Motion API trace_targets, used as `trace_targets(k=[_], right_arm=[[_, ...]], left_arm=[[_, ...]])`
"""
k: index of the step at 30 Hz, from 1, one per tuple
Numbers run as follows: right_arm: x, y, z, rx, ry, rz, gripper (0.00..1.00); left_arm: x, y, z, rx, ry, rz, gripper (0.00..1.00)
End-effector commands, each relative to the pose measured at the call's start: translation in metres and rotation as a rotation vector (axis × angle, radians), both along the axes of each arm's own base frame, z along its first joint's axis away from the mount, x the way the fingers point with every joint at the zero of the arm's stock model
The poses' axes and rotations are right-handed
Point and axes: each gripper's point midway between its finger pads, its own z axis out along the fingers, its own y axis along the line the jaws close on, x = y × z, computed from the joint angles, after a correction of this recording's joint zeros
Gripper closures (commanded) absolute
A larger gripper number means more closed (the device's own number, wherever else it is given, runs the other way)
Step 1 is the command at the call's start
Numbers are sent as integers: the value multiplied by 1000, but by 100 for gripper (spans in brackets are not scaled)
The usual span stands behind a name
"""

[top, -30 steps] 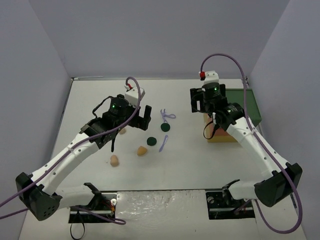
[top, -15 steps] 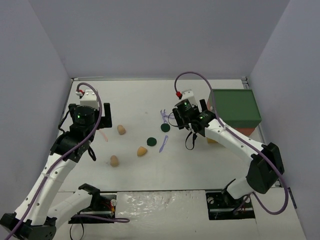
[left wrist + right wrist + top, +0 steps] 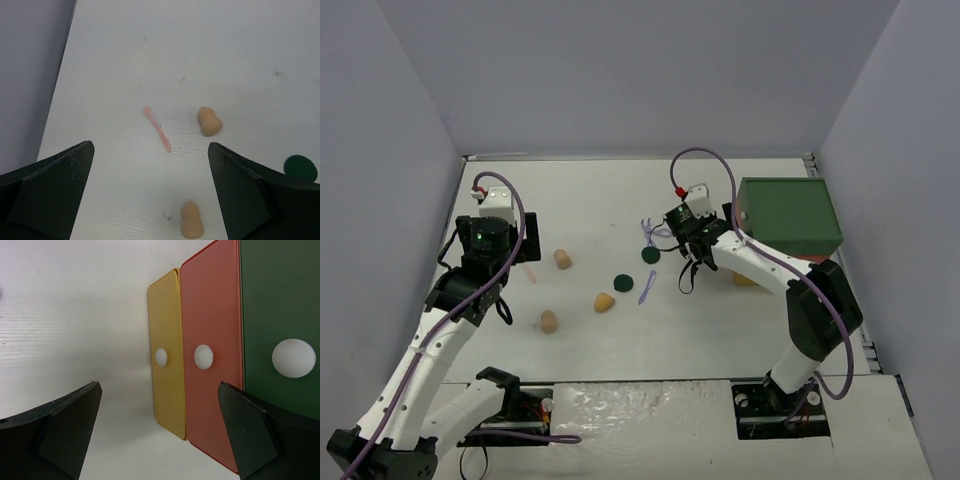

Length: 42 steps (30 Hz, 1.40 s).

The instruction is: Organize the makeup

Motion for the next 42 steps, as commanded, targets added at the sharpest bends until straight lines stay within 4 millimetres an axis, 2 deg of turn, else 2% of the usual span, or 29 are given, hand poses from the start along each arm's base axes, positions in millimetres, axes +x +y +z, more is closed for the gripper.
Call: trace_targets(k=[1, 28, 35, 42], right_arm=[[20, -6, 26, -9, -124, -83, 0], [31, -15, -1, 19, -77, -96, 1], [31, -3, -8, 81, -43, -42, 3], [29, 14, -3, 152, -33, 18, 4]], left_arm=[[7, -2, 21, -39, -74, 7, 3], [8, -2, 19, -65, -68, -3, 3], [8, -2, 19, -68, -69, -4, 3], [9, -1, 19, -74, -70, -5, 3]])
